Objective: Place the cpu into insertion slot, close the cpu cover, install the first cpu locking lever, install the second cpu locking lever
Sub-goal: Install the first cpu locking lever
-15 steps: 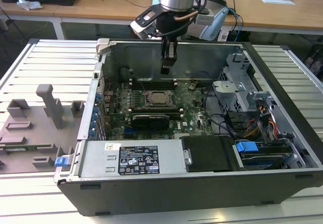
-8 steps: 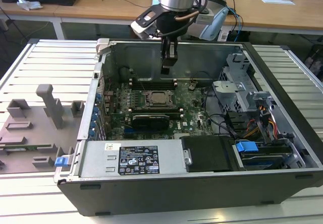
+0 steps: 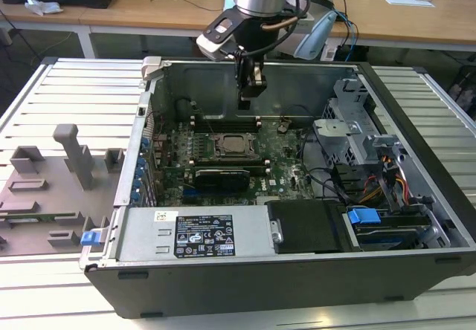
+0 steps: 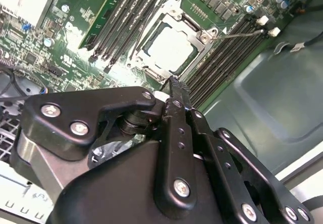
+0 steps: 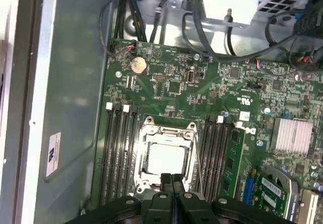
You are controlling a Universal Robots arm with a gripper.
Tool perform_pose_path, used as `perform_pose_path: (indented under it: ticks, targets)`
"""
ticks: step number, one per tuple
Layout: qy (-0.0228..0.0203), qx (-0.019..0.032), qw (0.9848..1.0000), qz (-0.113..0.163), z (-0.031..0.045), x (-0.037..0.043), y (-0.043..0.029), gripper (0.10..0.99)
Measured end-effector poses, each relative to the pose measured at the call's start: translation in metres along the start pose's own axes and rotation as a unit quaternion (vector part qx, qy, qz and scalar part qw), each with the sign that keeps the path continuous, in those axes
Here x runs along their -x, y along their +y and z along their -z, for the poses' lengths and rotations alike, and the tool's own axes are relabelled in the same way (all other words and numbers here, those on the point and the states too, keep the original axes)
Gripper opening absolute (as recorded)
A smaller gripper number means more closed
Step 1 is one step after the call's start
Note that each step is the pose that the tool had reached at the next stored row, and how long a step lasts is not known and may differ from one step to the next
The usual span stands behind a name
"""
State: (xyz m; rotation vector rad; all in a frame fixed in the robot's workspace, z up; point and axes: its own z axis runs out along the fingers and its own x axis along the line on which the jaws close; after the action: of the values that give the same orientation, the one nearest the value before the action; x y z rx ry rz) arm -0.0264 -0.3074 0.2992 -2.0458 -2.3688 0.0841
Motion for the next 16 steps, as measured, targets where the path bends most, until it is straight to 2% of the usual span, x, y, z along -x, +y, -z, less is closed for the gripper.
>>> perform_pose_path:
  ticks: [8,11,16]
  targets:
    - [-0.0025,0.0015,0.9986,0.052,0.0000,0.0000,0.0000,0.106]
    - [-0.0037,0.0022,0.9969,0.078,0.0000,0.0000,0.0000,0.106]
    - [-0.0050,0.0028,0.9945,0.104,0.0000,0.0000,0.0000,0.106]
